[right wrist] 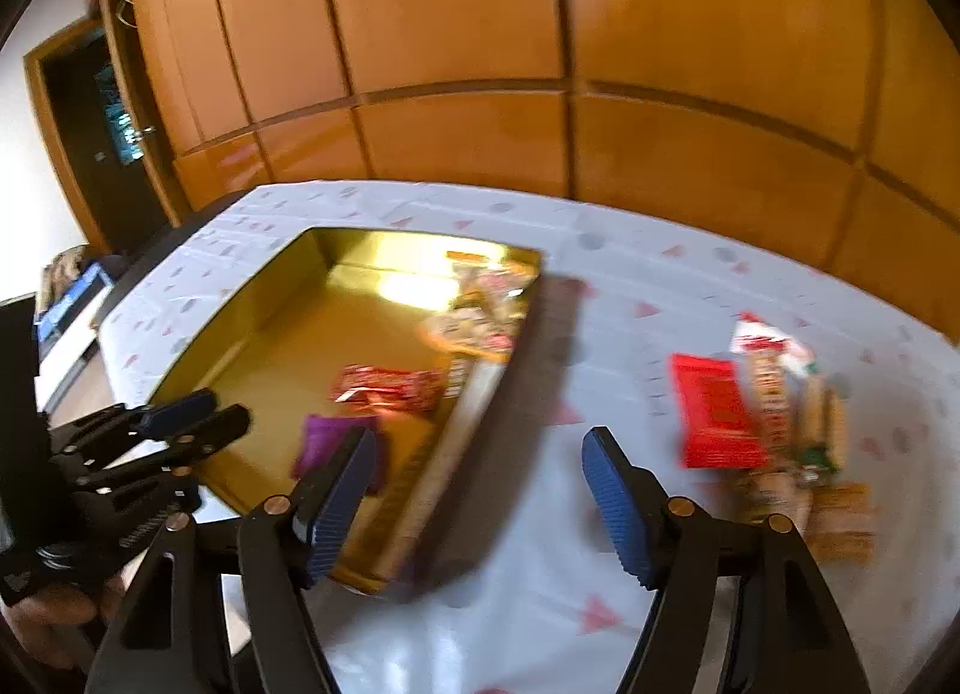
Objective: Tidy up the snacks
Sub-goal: 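Release the brown bar in the tin while the right gripper drops the purple packet there, then move both open grippers back toward the remaining snack pile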
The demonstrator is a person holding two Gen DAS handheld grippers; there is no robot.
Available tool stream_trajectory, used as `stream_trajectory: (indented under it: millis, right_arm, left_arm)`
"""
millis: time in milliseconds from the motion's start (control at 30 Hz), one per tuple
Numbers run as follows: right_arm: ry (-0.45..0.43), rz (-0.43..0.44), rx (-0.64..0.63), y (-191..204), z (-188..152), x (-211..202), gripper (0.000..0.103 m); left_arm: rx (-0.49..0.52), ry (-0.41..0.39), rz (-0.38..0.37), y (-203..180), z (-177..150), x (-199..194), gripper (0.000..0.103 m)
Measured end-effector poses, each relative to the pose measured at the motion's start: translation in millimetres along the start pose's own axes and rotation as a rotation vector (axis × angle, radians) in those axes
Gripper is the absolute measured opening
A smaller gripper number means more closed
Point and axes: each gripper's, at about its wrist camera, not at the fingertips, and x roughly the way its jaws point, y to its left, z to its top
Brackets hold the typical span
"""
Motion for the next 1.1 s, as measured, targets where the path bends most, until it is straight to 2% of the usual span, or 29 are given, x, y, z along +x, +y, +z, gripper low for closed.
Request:
stream_trajectory:
  millis: [333,600,833,900,1000,1100]
  right_arm:
    - [0.024,-0.131,0.044,-73.1,-13.3,-17.9,0.076]
    - [0.012,-0.306,0.176,-171.7,-12.8,-45.5,0.077]
    - [0.015,-0.466,0.291,-258.8,-18.7,-49.6,0.079]
    - [0.013,-0.484,0.355,-280.3,-25.6,-49.2,0.079]
    - [0.022,-0.465,0.480,-300.3,-30.5,-49.3,0.079]
    - [0.016,-0.447,0.515,-306.1,-30.9,-49.0,0.079]
  left_arm:
    - [0.072,-0.013,-0.043,-21.5,1.0,-5.4,0.032]
    - [0.125,-0.016,-0.081,-44.6,7.4,-10.2,0.032]
    - [0.209,-0.027,-0.126,-80.7,19.2,-15.9,0.032]
    - [0.221,-0.015,-0.146,-90.9,20.2,-15.1,0.032]
    - [0.235,0.018,-0.202,-111.0,23.8,-11.7,0.032]
    - [0.237,0.062,-0.264,-132.0,30.8,-5.7,0.032]
